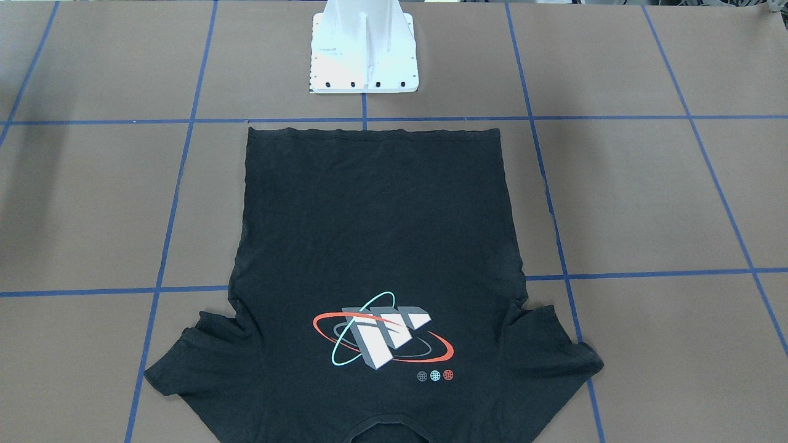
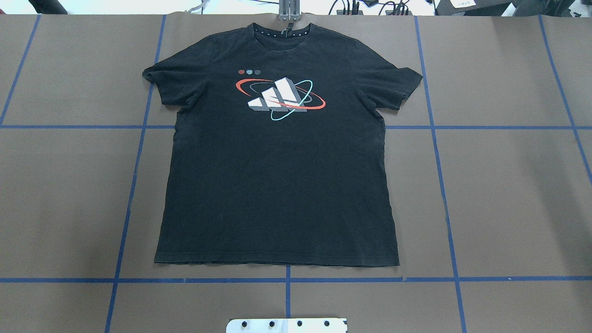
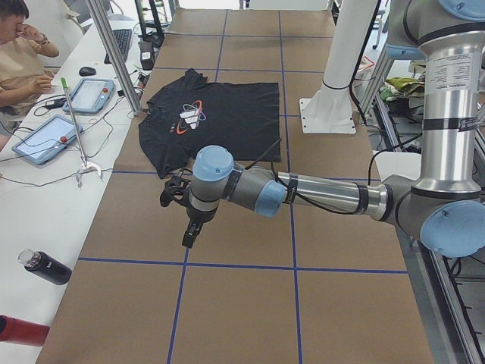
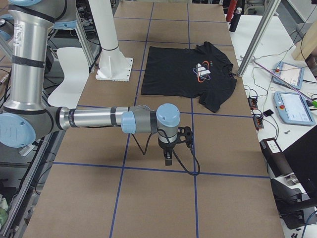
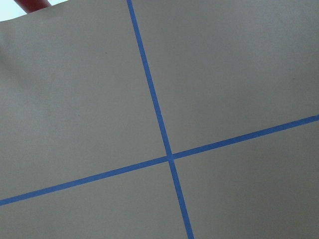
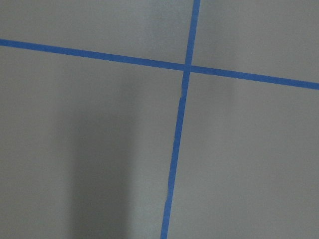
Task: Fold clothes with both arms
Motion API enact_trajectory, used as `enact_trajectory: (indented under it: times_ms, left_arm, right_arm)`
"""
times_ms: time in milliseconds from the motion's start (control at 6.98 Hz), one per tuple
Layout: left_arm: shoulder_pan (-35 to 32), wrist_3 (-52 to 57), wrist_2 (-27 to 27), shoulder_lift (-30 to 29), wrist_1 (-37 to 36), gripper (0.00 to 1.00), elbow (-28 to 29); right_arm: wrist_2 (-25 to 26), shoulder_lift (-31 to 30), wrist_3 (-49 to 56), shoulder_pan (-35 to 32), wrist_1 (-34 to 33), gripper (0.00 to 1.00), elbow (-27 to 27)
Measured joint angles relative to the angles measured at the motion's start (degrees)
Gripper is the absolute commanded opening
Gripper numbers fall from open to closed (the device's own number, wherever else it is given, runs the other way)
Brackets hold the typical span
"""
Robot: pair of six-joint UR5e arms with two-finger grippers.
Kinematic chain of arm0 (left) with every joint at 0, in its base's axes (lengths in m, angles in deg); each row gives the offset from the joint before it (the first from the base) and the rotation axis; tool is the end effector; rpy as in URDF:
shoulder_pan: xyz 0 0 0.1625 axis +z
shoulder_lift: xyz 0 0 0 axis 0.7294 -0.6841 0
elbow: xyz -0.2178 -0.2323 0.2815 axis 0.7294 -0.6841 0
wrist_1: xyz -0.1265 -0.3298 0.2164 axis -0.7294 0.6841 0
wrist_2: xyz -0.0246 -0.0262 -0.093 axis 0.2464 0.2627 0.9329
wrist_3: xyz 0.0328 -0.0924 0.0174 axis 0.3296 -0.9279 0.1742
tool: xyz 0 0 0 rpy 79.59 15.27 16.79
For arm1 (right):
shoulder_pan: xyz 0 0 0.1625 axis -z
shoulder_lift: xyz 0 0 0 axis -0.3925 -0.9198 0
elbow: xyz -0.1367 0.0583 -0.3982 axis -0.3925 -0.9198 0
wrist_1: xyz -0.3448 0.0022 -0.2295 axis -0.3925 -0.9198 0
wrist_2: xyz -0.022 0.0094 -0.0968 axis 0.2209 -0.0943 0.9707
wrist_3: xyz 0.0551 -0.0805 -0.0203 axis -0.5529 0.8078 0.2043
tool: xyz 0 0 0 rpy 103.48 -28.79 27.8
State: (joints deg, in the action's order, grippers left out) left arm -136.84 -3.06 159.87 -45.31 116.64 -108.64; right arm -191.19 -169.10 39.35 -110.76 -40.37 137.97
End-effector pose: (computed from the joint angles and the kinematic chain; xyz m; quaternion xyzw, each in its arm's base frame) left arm -0.0682 -0.4855 0.5691 0.1766 0.3433 0.0666 0.9201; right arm 0.0480 -0.4277 0.6143 0.0377 -0.3656 -0.0538 0.9285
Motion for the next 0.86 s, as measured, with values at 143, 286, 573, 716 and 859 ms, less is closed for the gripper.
enact_trajectory:
  times_ms: [143,286,573,716,859]
  left_arm:
    - [0.0,0.1,0.0,0.4,0.3,1.00,-0.9]
    - [0.1,0.4,-0.1,1.3,0.7,1.00,-2.5]
    - [0.1,0.5,0.0,2.5,1.1,1.00,-3.9]
    - [0.1,0.6,0.0,3.0,1.5,1.00,-4.1]
    - [0.1,0.6,0.0,3.3,1.7,1.00,-4.1]
  right_arm:
    - [0.0,0.0,0.0,0.0,0.0,1.00,0.0]
    - [0.0,0.0,0.0,0.0,0.0,1.00,0.0]
    - [0.1,0.1,0.0,0.0,0.0,1.00,-0.1]
    - [0.1,0.2,0.0,0.0,0.2,1.00,-0.4]
    - [0.0,0.1,0.1,0.0,0.5,1.00,-1.0]
